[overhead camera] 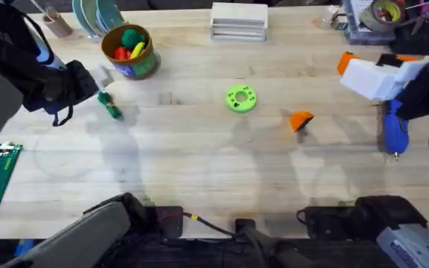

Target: Pick up the gripper from the table and insert it into the empty holder that is missing its gripper. Then pick up a screw, insert it into the mounting hole, and use the screwdriver to tighten it. Finally, clean up the table by picking up the vegetable and placing it into the bucket.

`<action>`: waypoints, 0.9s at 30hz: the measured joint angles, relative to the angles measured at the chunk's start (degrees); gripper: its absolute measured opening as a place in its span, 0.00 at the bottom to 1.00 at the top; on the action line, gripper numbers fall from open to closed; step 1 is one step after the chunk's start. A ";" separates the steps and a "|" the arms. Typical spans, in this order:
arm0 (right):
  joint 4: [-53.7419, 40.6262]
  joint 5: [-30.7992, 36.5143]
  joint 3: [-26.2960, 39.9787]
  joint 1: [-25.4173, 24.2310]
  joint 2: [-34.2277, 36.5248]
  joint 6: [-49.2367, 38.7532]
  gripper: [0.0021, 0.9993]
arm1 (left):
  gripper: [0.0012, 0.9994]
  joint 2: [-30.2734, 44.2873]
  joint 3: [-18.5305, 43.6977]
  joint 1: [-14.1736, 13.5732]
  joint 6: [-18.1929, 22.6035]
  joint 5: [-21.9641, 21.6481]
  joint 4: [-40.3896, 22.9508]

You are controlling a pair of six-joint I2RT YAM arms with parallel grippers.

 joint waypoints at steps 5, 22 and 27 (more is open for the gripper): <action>-0.04 0.00 0.00 0.00 0.00 0.00 0.99 | 0.02 0.01 0.00 0.00 -0.37 0.25 0.02; -1.57 0.00 0.00 0.00 0.00 0.01 0.99 | 0.62 -17.32 0.00 -9.97 8.42 16.44 0.87; -2.80 0.00 0.00 0.00 0.00 0.00 0.99 | 0.01 -26.22 0.00 -17.44 13.51 19.94 0.87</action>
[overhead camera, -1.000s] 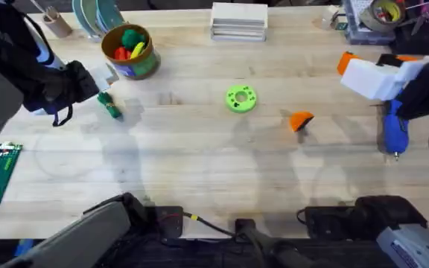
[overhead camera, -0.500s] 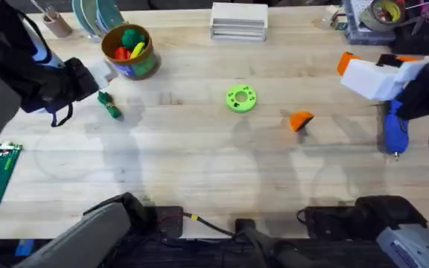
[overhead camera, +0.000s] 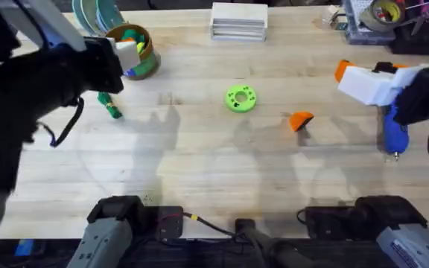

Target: Pick up the gripper from the table and insert it into the empty holder that is missing its gripper. Then pick up a screw, insert it into the mounting hole, and use the screwdriver to tighten it. Finally, clean up the table by picking up the vegetable and placing it into the bucket.

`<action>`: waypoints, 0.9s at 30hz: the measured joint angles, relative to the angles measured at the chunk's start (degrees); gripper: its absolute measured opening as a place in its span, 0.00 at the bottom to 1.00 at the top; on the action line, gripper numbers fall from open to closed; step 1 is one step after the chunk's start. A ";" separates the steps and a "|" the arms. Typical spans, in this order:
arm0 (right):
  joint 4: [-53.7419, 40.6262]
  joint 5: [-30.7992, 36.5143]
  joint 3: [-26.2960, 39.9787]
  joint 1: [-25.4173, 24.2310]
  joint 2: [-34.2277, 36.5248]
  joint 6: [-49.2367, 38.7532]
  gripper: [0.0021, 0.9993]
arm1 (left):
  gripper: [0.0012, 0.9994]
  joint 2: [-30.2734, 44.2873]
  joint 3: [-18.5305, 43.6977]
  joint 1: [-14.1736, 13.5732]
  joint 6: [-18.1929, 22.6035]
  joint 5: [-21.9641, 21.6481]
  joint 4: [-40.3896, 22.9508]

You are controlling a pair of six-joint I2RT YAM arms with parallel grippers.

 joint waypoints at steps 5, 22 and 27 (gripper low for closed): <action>-1.27 0.00 0.00 0.00 0.00 0.01 0.99 | 0.72 -6.49 0.01 -3.73 1.61 1.14 0.27; -19.97 0.00 0.02 0.00 0.00 0.02 0.99 | 0.99 -9.13 0.09 -4.57 2.46 15.51 1.93; -29.68 0.00 0.02 0.00 0.00 0.04 0.99 | 0.99 -9.07 0.13 -4.57 2.51 18.01 -3.04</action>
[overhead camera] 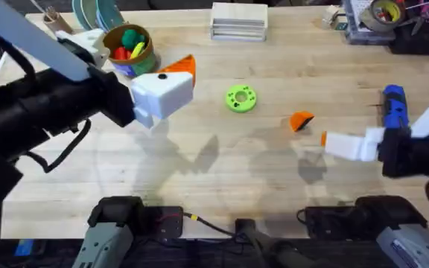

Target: Pick up the gripper from the table and insert it into the empty holder that is missing its gripper. Then pick up a screw, insert it into the mounting hole, and use the screwdriver to tighten it. Finally, clean up the table by picking up the vegetable and placing it into the bucket.

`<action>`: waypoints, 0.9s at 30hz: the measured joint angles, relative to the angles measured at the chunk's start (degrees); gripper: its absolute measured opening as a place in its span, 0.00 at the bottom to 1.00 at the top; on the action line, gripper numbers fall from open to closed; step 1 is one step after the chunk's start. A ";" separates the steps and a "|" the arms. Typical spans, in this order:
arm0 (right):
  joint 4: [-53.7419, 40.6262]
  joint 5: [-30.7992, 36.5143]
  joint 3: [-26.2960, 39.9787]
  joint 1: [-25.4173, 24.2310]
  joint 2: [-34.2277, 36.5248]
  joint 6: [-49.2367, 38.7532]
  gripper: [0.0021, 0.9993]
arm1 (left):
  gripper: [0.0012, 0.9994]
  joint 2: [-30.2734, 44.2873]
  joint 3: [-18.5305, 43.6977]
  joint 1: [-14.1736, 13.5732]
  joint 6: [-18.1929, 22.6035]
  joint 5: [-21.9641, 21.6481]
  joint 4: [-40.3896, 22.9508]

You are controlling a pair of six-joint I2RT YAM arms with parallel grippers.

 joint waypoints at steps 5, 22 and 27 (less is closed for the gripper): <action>-2.30 -0.02 0.00 0.00 0.00 0.55 0.99 | 0.99 -0.02 0.00 0.00 -0.02 0.88 0.31; -2.30 -0.02 0.00 0.00 0.00 1.03 0.99 | 1.00 -0.13 -0.10 -3.53 8.51 0.76 11.22; -2.30 -0.02 0.00 0.00 0.00 1.04 0.99 | 1.00 -4.31 -4.83 -4.92 9.71 -0.02 19.45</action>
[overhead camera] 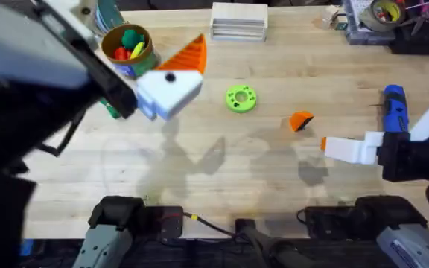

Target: Pick up the gripper from the table and insert it into the empty holder that is missing its gripper. Then pick up a screw, insert it into the mounting hole, and use the screwdriver to tighten it. Finally, clean up the table by picking up the vegetable and placing it into the bucket.

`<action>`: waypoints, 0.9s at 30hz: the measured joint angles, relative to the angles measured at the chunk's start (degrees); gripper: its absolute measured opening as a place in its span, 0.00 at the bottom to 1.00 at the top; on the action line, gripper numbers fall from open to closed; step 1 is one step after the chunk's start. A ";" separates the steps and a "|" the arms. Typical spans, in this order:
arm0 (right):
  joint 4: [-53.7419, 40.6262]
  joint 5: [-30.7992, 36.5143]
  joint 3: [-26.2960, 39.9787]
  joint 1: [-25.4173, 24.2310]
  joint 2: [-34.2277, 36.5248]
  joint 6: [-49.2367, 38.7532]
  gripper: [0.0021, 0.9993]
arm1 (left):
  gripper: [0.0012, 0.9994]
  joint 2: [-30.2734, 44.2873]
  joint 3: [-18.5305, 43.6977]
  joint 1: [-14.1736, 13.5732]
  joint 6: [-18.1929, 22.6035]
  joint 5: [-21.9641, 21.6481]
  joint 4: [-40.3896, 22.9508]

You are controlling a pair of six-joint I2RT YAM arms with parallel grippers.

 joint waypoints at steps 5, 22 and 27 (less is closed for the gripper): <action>0.00 0.00 0.00 0.00 0.00 0.00 0.99 | 1.00 -7.78 -11.35 -0.63 0.55 -0.19 10.15; 0.00 0.00 0.00 0.00 0.00 0.03 0.99 | 0.99 -30.82 -46.29 -0.68 -11.45 -3.76 37.37; 0.00 0.00 0.00 0.00 0.00 0.03 0.99 | 0.99 -31.45 -46.27 -0.70 -13.00 -4.79 37.07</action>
